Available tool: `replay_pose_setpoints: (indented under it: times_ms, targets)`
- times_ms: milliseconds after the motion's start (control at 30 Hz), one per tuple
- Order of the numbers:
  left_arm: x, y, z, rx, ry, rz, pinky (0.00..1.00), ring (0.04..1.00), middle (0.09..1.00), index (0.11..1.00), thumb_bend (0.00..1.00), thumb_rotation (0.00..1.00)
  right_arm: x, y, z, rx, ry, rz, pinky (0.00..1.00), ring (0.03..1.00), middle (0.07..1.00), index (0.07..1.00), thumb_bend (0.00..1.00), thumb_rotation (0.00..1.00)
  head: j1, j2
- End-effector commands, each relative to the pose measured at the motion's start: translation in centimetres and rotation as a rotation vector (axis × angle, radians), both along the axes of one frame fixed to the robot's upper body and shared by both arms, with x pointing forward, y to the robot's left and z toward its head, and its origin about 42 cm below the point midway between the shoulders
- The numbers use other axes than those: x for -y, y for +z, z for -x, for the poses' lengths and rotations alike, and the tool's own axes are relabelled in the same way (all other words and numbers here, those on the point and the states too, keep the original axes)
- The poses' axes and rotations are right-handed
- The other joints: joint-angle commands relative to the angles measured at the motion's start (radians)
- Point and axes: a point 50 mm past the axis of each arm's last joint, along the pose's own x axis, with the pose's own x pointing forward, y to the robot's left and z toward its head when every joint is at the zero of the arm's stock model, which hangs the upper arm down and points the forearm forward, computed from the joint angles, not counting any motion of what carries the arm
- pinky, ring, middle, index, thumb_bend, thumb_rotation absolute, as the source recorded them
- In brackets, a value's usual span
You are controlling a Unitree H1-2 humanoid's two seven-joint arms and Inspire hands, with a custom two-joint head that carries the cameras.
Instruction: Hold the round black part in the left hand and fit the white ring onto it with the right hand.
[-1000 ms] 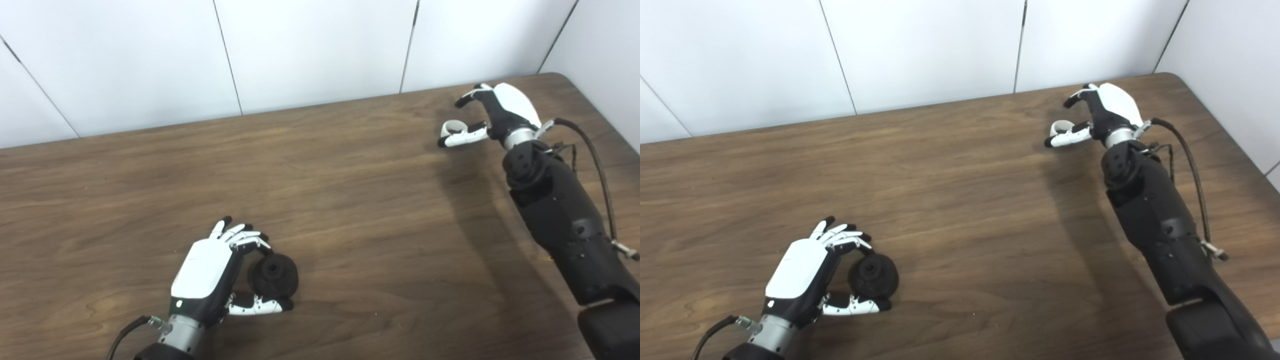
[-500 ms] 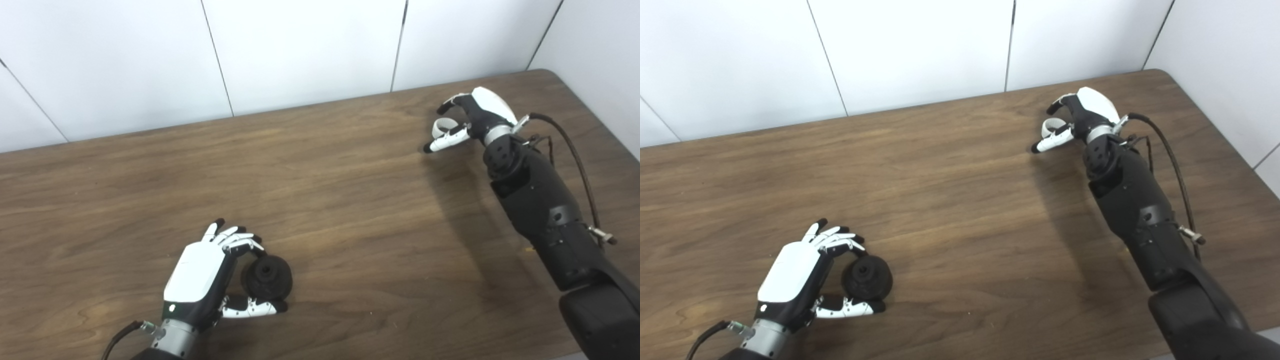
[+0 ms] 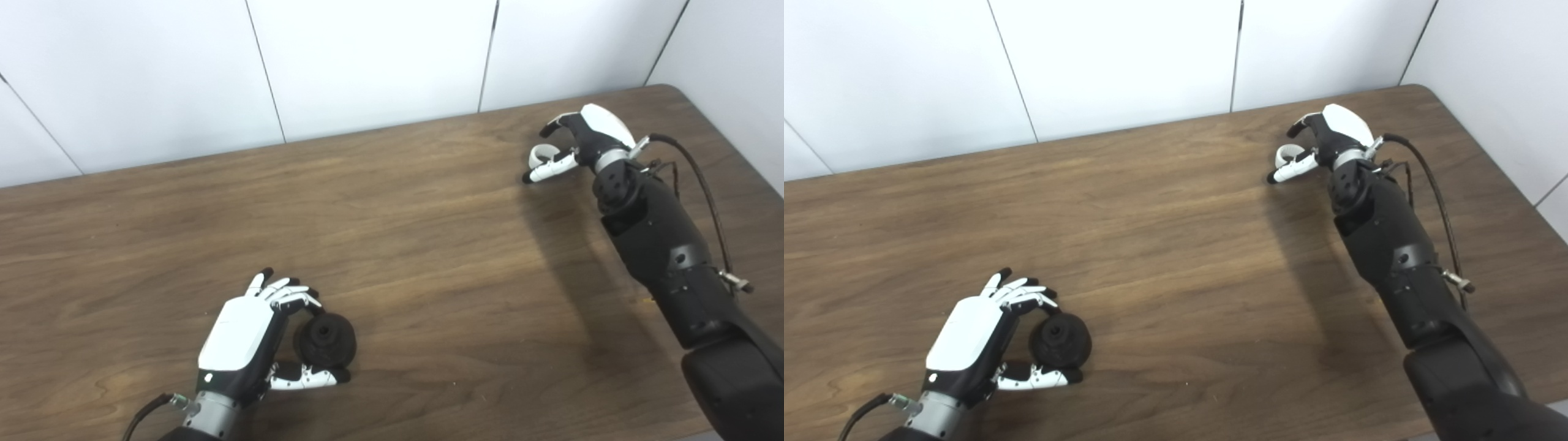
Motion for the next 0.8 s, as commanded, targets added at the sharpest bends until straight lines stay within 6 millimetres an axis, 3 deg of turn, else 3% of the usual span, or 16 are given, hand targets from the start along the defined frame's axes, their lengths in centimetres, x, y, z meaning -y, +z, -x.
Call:
replay_pose_setpoints:
  times_ms: [0, 767]
  targets:
    - [-1.31, -0.49, -0.06, -0.037, 0.028, -0.051, 1.00, 0.865, 0.757, 0.484, 0.52, 0.05, 0.55, 3.11, -1.05, 0.073, -0.012, 0.030, 0.91, 0.977, 0.915, 0.721, 0.81, 0.25, -0.001, 0.000]
    - [-1.53, -0.37, -0.17, -0.034, 0.028, -0.054, 1.00, 0.859, 0.755, 0.484, 0.52, 0.05, 1.19, 2.34, -0.64, 0.036, -0.020, 0.031, 0.88, 0.981, 0.920, 0.704, 0.79, 0.27, 0.000, 0.006]
